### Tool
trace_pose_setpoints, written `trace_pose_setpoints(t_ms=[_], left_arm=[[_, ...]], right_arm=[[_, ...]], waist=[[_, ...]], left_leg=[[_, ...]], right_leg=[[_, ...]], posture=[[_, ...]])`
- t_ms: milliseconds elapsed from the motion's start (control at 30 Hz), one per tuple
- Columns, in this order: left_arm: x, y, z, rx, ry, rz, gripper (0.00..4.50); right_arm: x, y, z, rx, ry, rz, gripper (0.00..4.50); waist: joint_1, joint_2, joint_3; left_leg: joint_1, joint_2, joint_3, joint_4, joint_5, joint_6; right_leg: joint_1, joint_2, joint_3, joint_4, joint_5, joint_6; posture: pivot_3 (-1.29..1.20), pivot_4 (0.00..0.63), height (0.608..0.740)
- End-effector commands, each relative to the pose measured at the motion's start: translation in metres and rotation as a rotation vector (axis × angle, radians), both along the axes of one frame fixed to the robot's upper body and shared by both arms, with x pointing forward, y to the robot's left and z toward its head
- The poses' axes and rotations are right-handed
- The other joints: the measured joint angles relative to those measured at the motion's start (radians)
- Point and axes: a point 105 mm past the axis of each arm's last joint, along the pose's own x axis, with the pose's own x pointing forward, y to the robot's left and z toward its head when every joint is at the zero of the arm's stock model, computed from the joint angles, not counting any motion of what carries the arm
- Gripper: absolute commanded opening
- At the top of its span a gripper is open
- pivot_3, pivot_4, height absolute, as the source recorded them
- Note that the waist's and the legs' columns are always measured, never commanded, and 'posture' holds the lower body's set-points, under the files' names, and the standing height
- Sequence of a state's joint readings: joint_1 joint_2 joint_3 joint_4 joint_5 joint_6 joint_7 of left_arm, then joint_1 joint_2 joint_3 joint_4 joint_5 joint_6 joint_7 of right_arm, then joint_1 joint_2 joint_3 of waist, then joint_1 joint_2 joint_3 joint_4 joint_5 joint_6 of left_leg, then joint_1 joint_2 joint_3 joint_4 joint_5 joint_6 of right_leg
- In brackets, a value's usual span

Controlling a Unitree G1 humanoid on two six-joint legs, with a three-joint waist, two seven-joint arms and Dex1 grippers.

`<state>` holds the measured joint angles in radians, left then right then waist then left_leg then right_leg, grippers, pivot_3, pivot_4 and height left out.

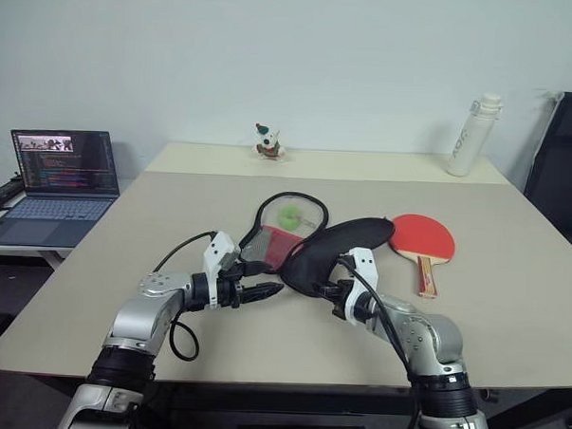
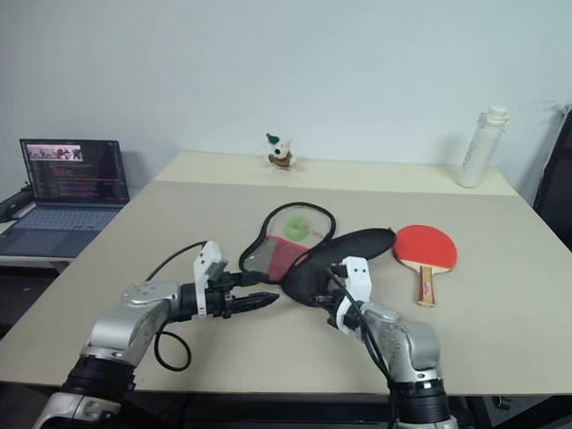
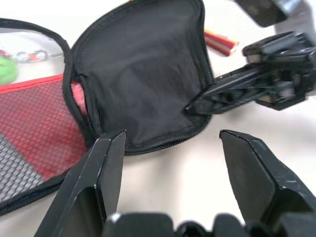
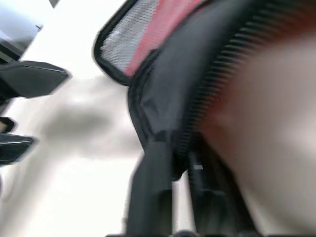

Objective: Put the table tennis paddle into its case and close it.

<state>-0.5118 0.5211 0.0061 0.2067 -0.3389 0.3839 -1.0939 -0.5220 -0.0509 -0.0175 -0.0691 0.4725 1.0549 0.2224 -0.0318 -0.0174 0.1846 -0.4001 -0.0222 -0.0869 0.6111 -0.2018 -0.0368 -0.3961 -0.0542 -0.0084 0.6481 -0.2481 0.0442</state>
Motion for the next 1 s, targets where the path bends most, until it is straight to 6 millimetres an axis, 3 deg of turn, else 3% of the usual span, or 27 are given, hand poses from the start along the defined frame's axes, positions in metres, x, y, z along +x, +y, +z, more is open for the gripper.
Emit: trace_pose_setpoints(t_ms=[33, 267, 367, 667, 1000], left_arm=[[-0.001, 0.004, 0.014, -0.017, -0.051, -0.003, 3.29], [-0.006, 0.012, 0.011, -0.01, -0.022, -0.018, 3.29], [-0.007, 0.012, 0.011, -0.006, -0.022, -0.02, 3.29], [-0.007, 0.013, 0.009, 0.007, -0.022, -0.022, 3.29], [-0.006, 0.015, 0.01, 0.014, -0.033, -0.013, 3.29]], right_arm=[[-0.005, 0.003, 0.019, 0.024, -0.056, 0.071, 0.03], [-0.033, -0.023, 0.015, -0.09, -0.019, 0.286, 0.03], [-0.036, -0.042, 0.011, -0.17, -0.008, 0.333, 0.03], [-0.003, -0.089, 0.014, -0.336, -0.032, 0.3, 0.03], [0.031, -0.109, 0.022, -0.427, -0.078, 0.281, 0.03]], waist=[[0.0, 0.0, 0.0], [0.0, 0.0, 0.0], [0.001, 0.0, 0.0], [0.0, -0.001, 0.001], [0.001, -0.002, 0.002]], left_leg=[[0.0, 0.0, 0.0, 0.0, 0.0, 0.0], [-0.001, 0.0, 0.0, 0.0, 0.0, 0.0], [-0.001, 0.0, 0.0, 0.0, 0.0, 0.0], [-0.001, 0.0, 0.001, 0.0, 0.0, 0.0], [-0.001, 0.0, 0.002, 0.0, 0.0, 0.0]], right_leg=[[0.0, 0.0, 0.0, 0.0, 0.0, 0.0], [0.0, 0.0, 0.0, -0.001, 0.0, 0.0], [0.0, 0.0, 0.0, -0.002, 0.0, 0.0], [0.0, 0.0, 0.0, -0.002, 0.0, 0.0], [0.0, 0.0, 0.0, -0.002, 0.0, 0.0]], posture=[[0.0, 0.15, 0.74], [0.0, 0.15, 0.74], [0.0, 0.15, 0.74], [0.0, 0.15, 0.74], [0.0, 0.15, 0.74]])
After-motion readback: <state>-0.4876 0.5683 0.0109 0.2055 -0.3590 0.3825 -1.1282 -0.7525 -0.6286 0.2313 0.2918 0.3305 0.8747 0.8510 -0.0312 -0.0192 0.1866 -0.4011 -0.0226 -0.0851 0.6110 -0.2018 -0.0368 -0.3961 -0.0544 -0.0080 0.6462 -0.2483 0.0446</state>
